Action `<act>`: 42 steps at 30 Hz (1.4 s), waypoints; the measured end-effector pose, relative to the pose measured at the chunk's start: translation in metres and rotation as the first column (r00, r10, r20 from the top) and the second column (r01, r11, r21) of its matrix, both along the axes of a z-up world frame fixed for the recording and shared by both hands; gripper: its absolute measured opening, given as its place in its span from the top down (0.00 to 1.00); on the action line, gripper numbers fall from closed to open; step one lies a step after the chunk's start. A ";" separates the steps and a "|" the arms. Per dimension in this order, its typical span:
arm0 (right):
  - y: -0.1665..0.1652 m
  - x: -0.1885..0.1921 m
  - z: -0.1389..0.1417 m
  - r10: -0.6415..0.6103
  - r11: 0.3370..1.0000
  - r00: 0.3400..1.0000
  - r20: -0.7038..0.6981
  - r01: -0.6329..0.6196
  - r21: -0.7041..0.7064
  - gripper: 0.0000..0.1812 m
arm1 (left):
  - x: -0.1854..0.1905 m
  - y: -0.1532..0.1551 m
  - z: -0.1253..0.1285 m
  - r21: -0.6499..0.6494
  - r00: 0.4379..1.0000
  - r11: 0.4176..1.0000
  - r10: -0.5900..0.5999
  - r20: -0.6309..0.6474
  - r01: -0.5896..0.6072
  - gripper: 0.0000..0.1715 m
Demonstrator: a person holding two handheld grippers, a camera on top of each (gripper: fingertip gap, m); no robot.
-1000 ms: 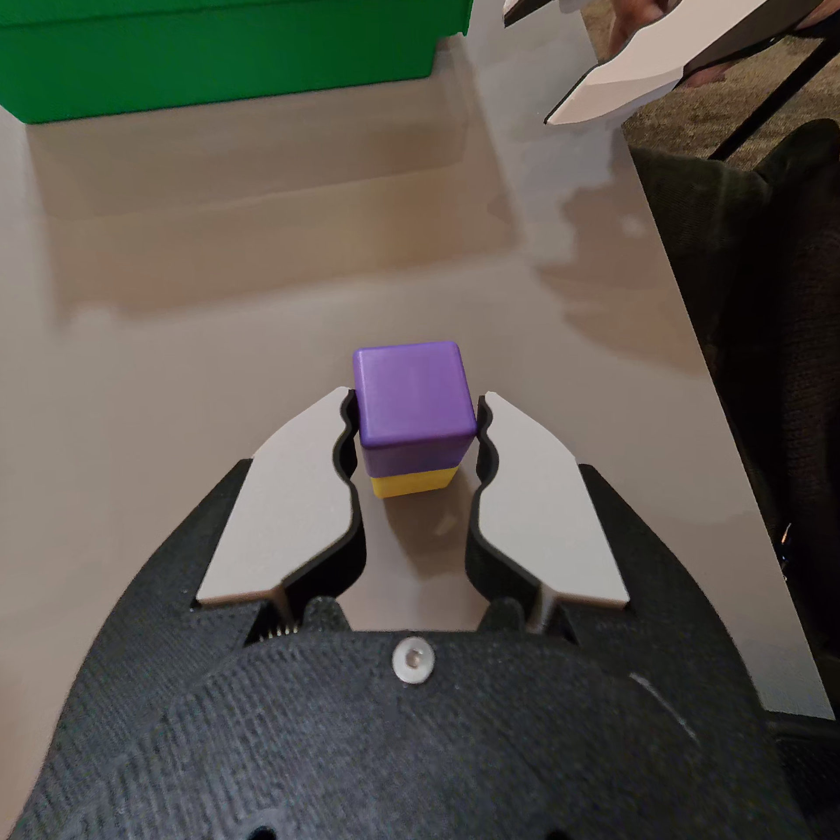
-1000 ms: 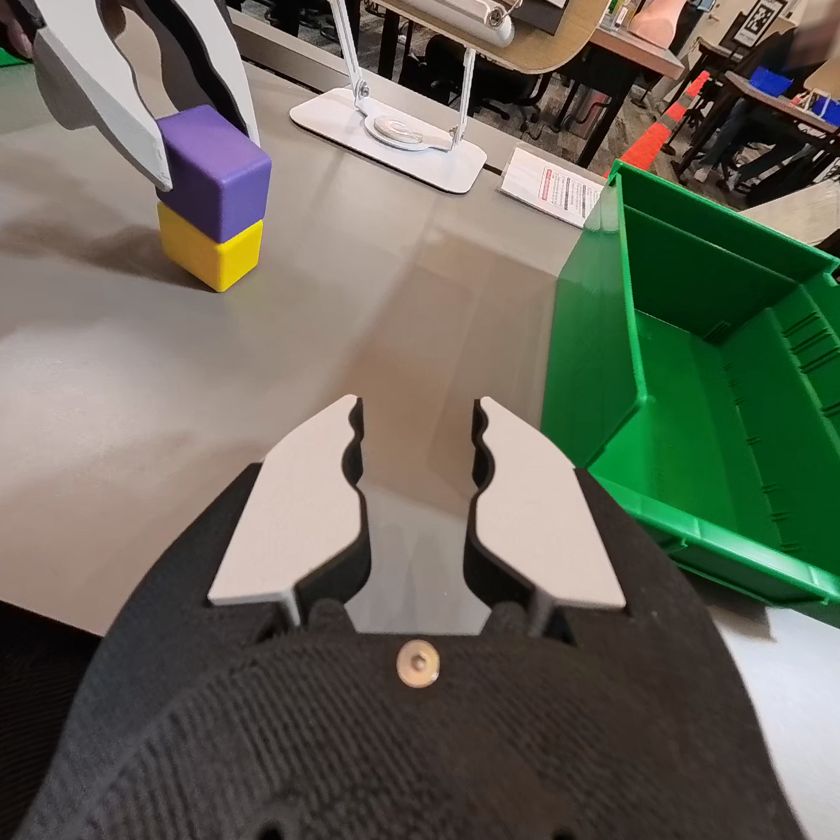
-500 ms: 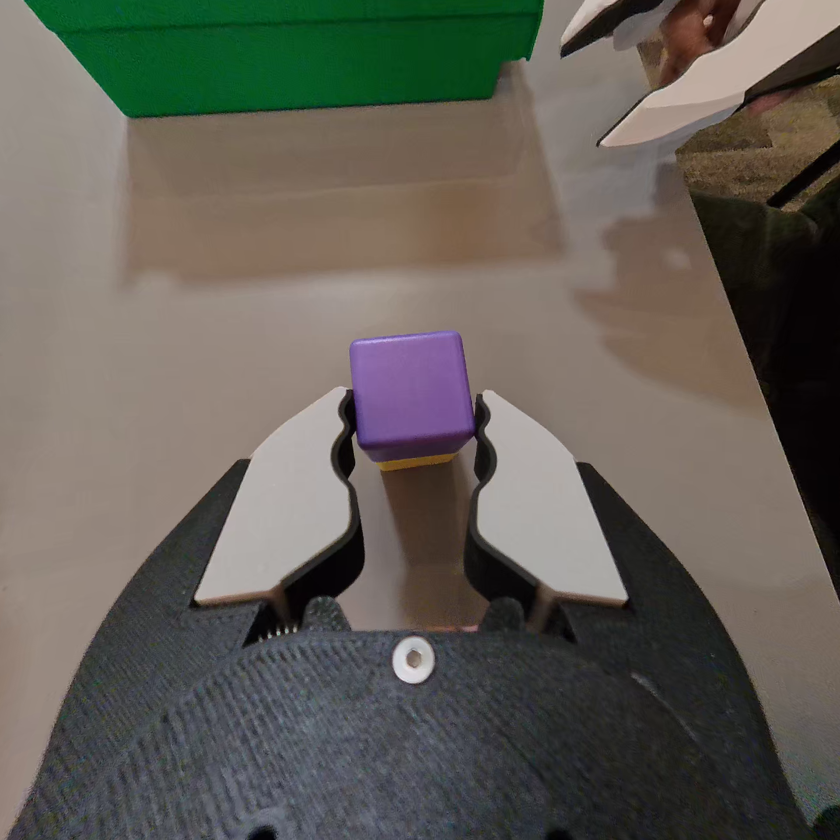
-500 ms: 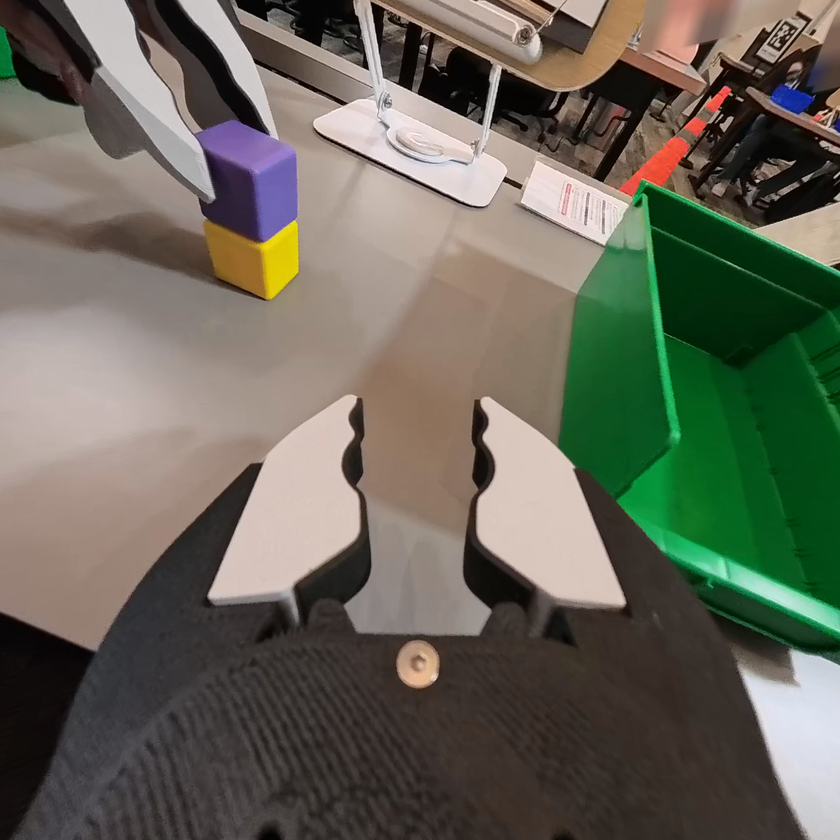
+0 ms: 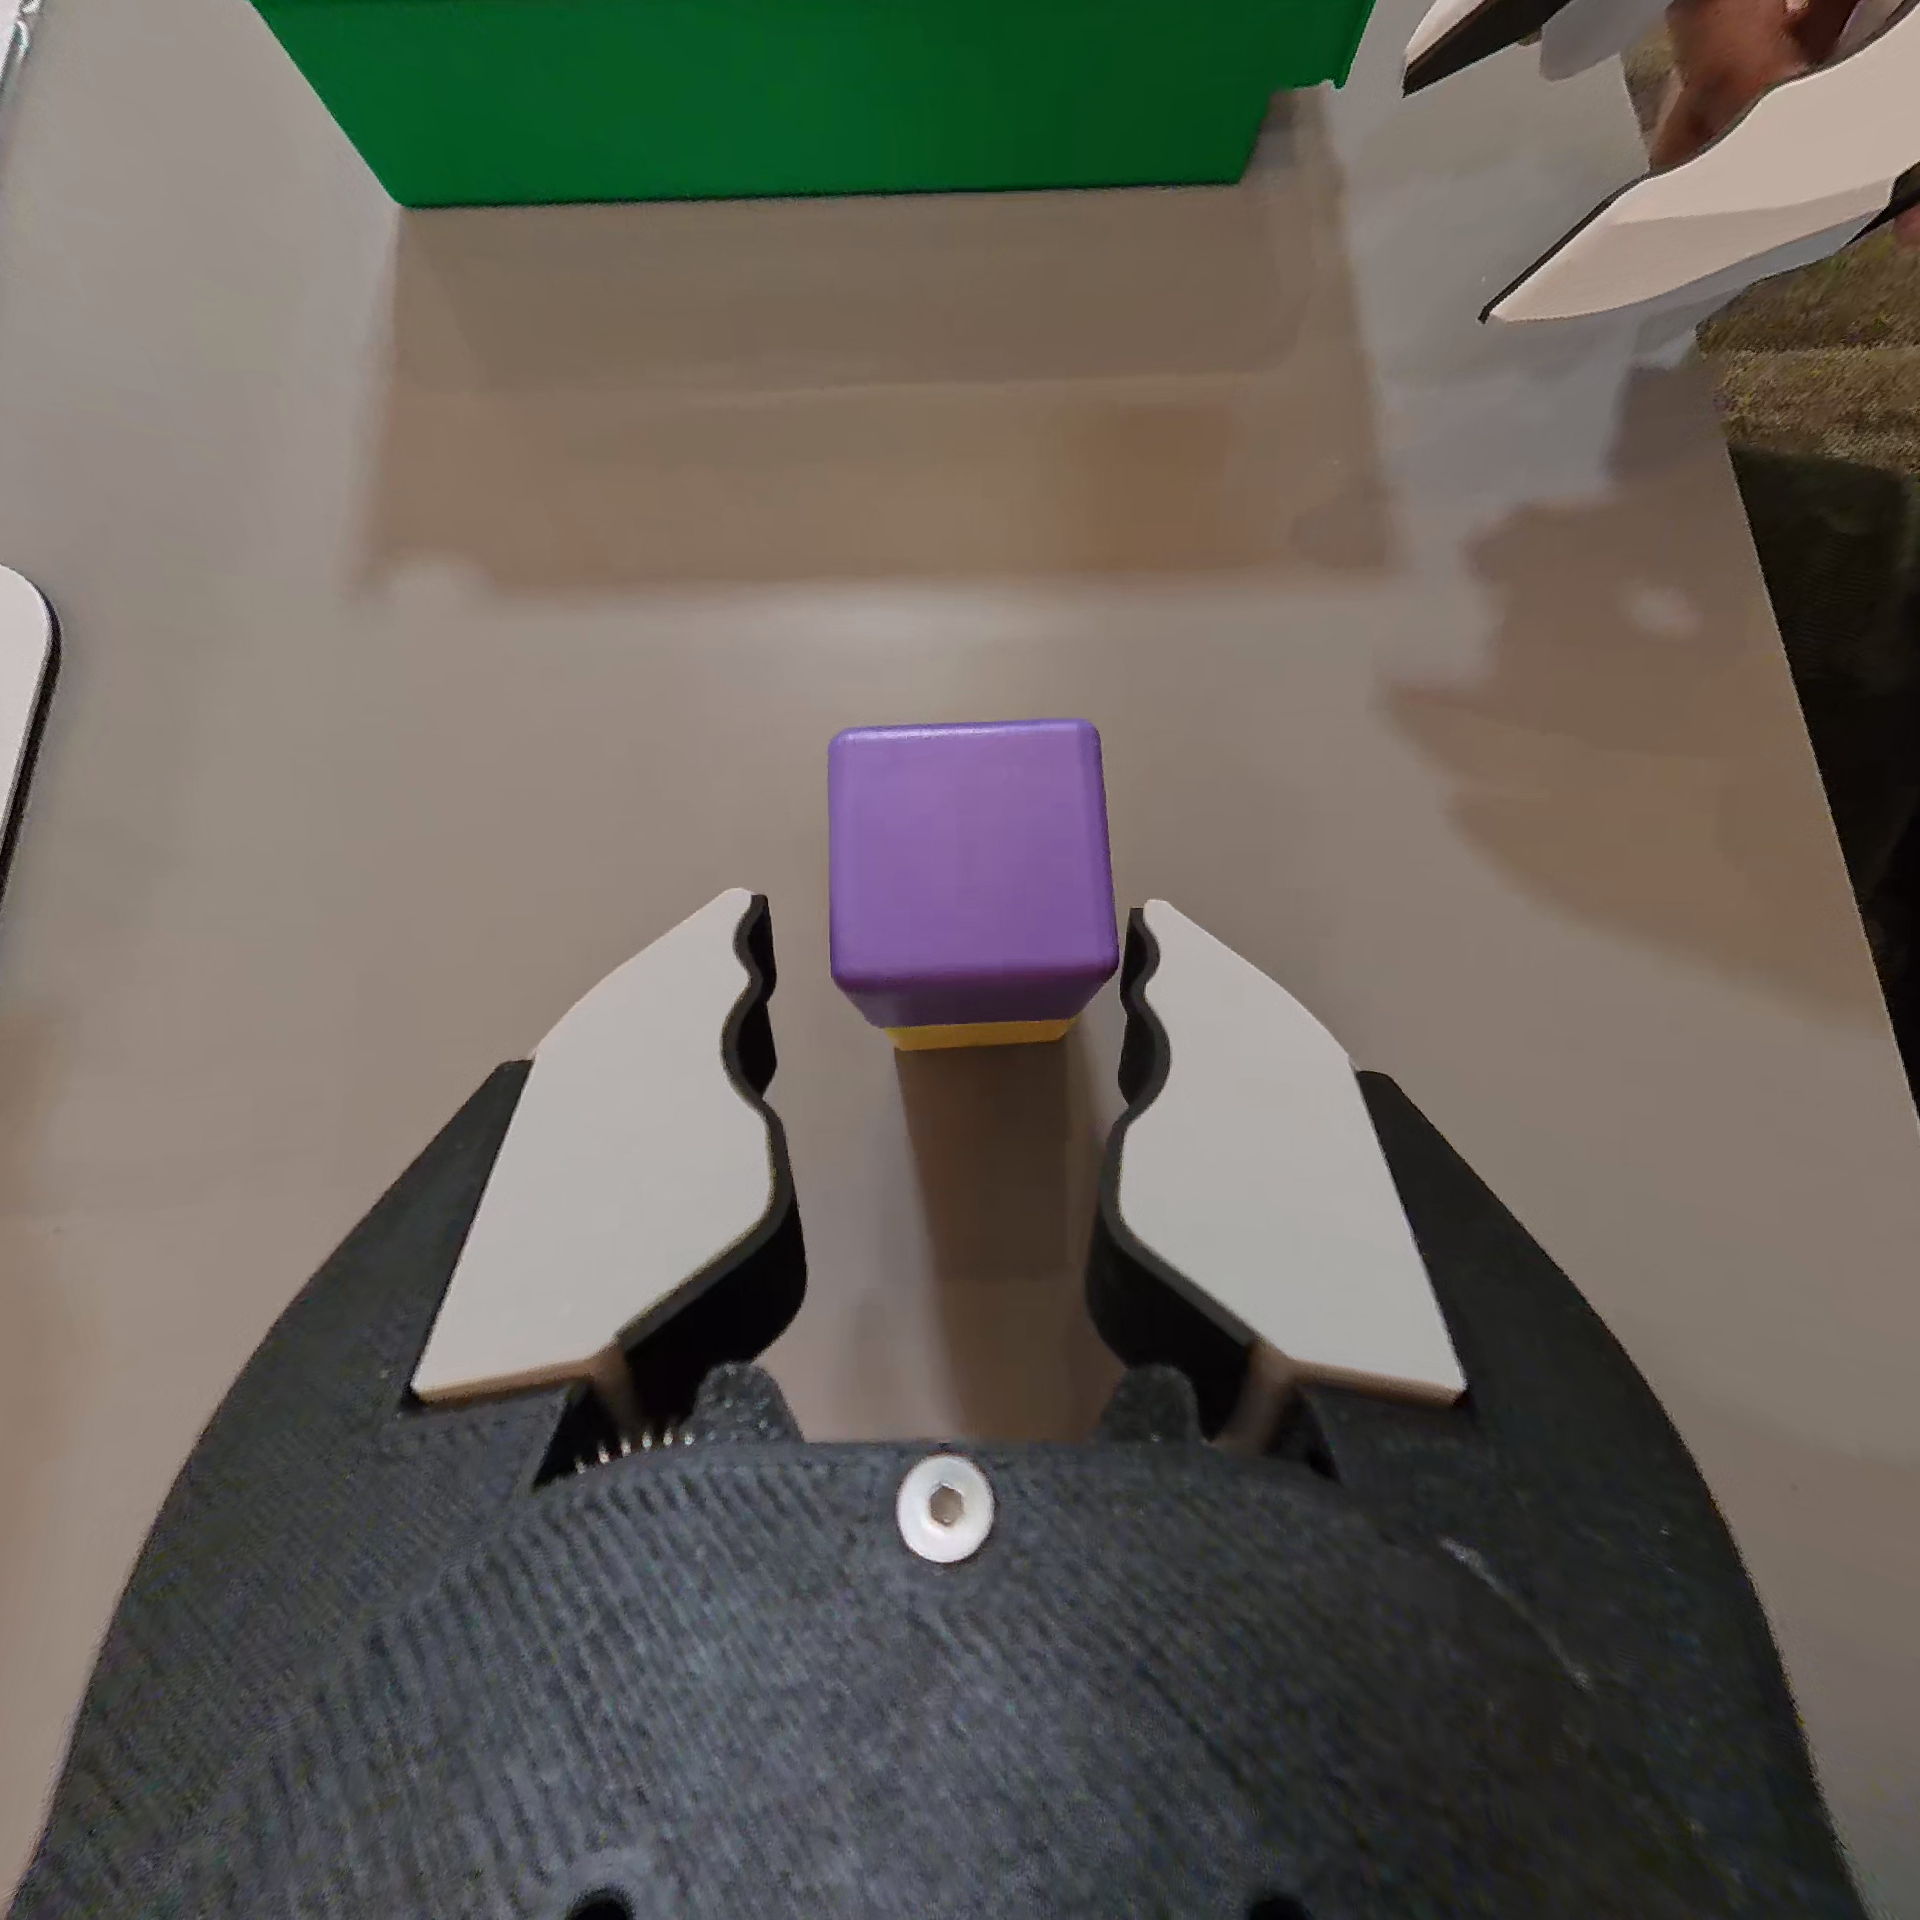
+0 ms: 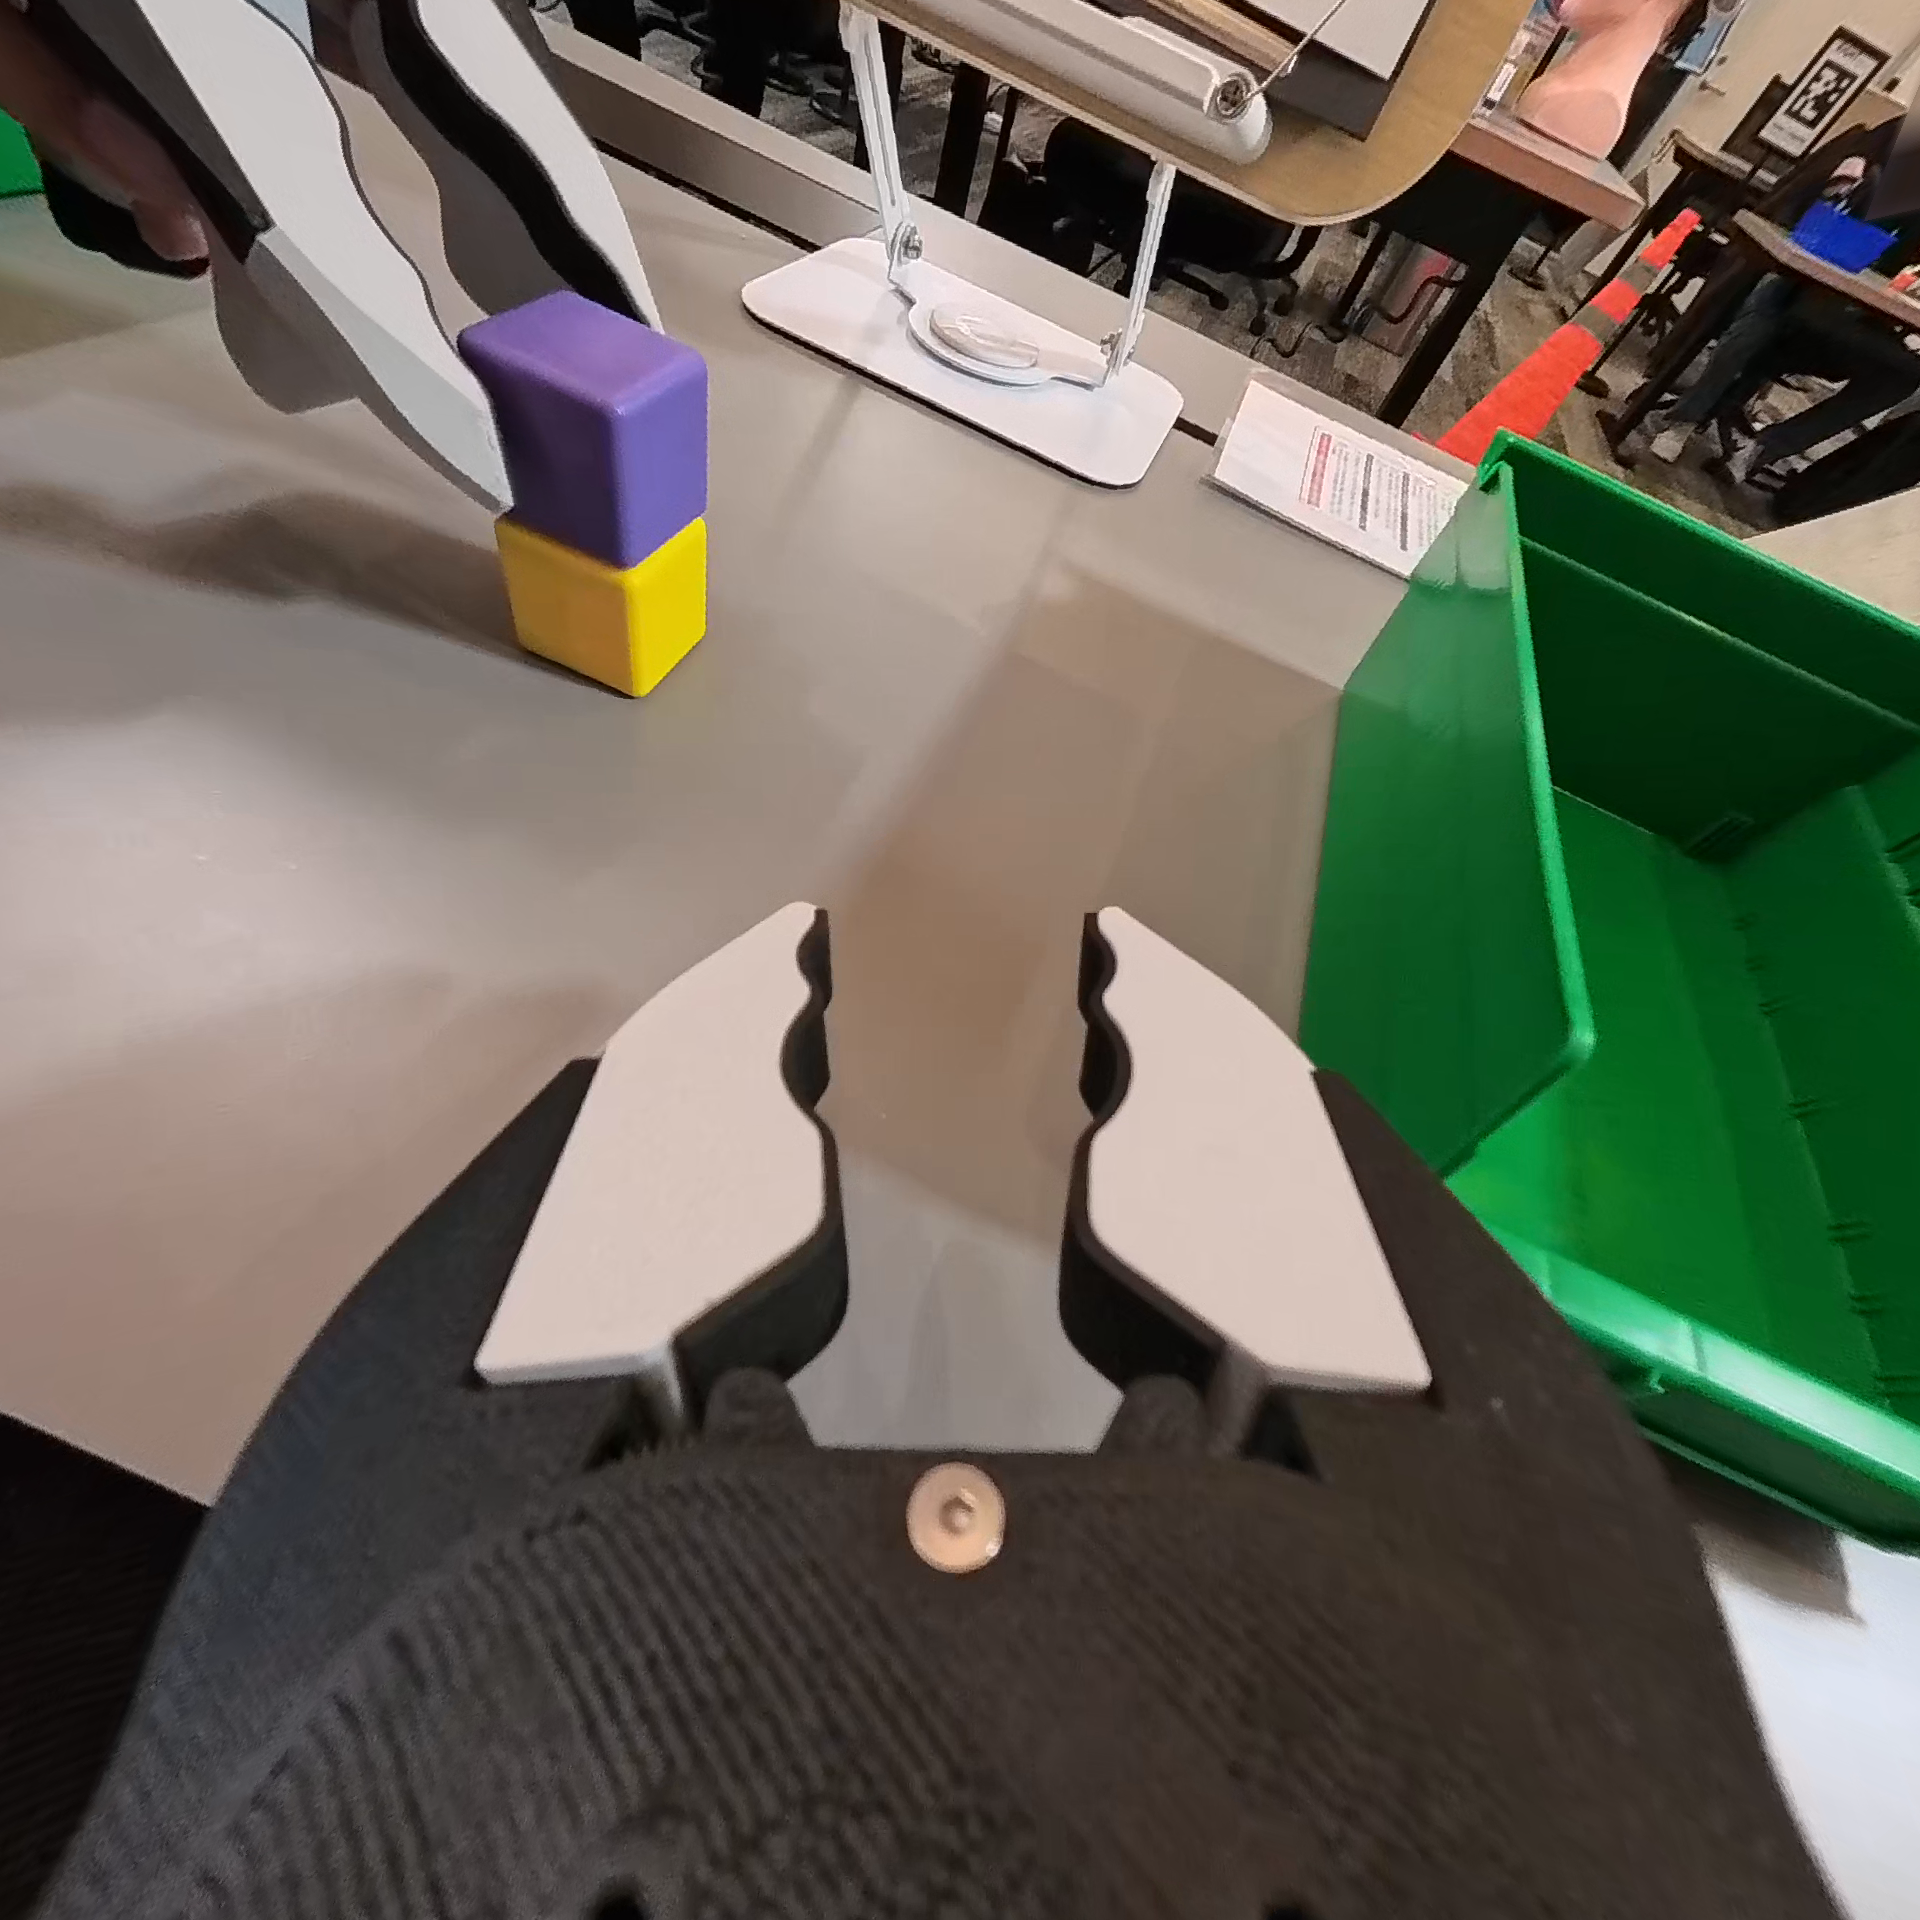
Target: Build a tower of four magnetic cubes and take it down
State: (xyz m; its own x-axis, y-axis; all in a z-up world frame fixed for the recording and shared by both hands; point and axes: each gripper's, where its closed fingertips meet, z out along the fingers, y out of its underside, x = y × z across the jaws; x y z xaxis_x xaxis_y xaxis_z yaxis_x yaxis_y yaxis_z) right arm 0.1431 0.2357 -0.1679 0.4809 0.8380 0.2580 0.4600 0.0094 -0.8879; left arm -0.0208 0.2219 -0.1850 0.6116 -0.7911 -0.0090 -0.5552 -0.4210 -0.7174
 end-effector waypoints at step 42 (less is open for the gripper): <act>-0.007 -0.033 -0.001 0.095 0.995 0.996 -0.001 -0.095 -0.018 0.74 | -0.038 -0.018 -0.014 0.002 0.981 0.981 0.194 -0.021 -0.194 0.42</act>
State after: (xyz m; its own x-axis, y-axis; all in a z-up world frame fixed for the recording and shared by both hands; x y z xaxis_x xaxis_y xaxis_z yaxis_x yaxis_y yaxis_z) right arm 0.1101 0.2287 -0.1687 0.3992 0.8842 0.2426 0.4577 0.0371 -0.8883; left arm -0.0584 0.2043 -0.1985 0.7528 -0.6578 -0.0234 -0.4783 -0.5223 -0.7060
